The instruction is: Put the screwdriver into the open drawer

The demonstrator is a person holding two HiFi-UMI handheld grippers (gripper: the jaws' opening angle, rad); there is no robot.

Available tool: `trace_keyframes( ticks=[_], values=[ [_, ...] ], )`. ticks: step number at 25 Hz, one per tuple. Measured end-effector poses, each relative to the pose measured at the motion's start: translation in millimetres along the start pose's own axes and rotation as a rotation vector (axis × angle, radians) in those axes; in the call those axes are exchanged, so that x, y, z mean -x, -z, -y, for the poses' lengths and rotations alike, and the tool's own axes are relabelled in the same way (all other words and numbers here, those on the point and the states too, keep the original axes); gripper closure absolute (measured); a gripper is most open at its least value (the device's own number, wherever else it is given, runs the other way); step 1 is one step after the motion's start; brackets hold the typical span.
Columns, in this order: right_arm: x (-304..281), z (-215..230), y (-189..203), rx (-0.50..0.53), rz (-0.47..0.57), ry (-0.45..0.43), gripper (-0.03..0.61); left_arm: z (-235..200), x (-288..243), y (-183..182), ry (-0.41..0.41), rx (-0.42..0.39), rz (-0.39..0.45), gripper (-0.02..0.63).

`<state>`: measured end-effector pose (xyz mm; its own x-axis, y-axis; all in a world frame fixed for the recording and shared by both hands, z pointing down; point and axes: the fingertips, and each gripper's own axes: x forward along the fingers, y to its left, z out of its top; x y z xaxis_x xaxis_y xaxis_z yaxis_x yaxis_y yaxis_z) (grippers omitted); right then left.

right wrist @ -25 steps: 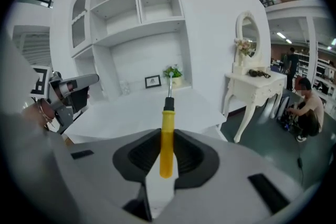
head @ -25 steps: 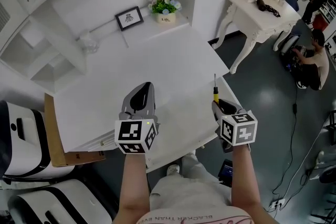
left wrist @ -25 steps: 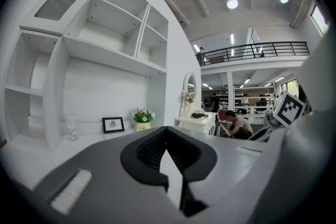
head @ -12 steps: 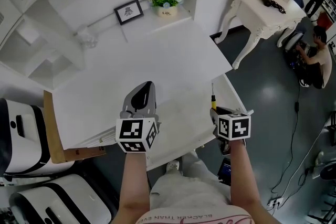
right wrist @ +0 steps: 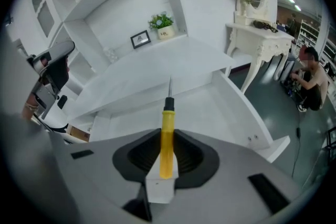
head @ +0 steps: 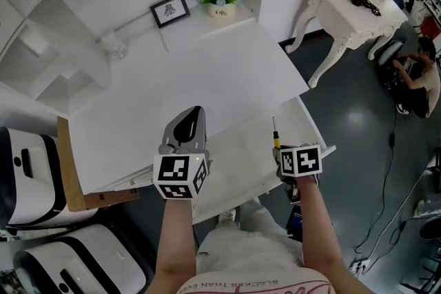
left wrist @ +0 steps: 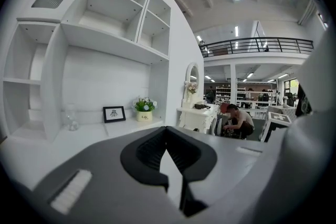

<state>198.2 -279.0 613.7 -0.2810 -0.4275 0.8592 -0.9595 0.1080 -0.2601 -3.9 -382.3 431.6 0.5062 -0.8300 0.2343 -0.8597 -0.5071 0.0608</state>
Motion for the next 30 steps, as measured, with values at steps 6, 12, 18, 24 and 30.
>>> trace_keyframes(
  ticks=[6, 12, 18, 24, 30],
  values=[
    [-22, 2, 9, 0.005, -0.087, -0.020, 0.500, -4, -7, 7, -0.019, 0.002, -0.022, 0.604],
    [-48, 0, 13, -0.001, -0.150, -0.052, 0.500, -11, -15, 15, -0.039, 0.004, -0.046, 0.604],
    [-74, 8, 21, -0.017, -0.221, -0.055, 0.500, -18, -22, 20, -0.058, 0.010, -0.063, 0.604],
    [-99, 12, 35, -0.025, -0.296, -0.039, 0.500, -25, -25, 26, -0.070, 0.030, -0.079, 0.604],
    [-116, 14, 45, -0.022, -0.345, -0.017, 0.500, -29, -24, 30, -0.080, 0.034, -0.093, 0.604]
  ],
)
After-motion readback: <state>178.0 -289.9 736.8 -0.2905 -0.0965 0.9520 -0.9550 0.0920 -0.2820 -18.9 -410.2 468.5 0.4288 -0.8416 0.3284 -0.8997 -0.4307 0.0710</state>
